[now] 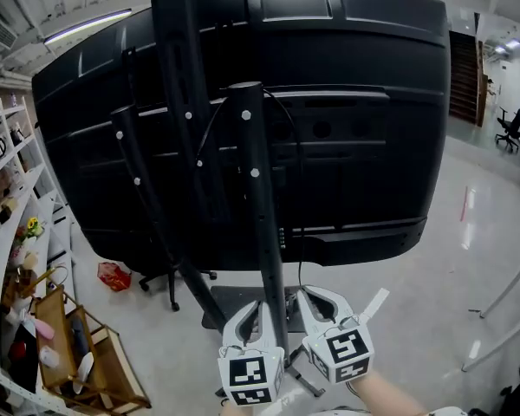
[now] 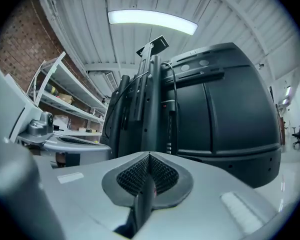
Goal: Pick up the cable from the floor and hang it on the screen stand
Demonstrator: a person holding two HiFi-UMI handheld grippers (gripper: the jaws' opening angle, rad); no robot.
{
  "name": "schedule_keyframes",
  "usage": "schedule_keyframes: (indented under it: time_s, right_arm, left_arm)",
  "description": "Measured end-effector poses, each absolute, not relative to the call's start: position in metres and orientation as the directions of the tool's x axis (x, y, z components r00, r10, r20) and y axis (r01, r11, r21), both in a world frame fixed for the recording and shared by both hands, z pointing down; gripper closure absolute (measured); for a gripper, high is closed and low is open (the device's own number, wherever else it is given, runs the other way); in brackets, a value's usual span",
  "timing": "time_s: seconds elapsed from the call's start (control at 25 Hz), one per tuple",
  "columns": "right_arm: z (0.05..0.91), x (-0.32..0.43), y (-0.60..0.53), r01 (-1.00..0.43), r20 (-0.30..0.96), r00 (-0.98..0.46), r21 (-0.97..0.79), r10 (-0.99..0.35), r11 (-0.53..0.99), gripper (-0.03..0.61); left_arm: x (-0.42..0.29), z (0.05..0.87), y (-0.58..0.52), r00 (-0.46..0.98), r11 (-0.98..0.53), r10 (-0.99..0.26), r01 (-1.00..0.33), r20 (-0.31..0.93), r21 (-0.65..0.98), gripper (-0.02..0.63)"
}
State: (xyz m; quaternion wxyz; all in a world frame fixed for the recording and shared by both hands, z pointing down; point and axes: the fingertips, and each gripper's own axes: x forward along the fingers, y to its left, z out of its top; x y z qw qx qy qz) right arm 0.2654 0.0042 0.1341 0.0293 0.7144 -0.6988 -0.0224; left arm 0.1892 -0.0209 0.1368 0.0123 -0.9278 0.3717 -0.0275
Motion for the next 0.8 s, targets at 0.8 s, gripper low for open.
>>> schedule_keyframes:
  time_s: [0.8]
  right_arm:
    - [0.149,0.268,0.012,-0.999,0.033,0.006,0.032,-0.999,-0.005,0.58]
  left_arm:
    - [0.185,0.146,-0.024,0.702,-0.705,-0.708,-0.71,0.071,-0.005,0.606]
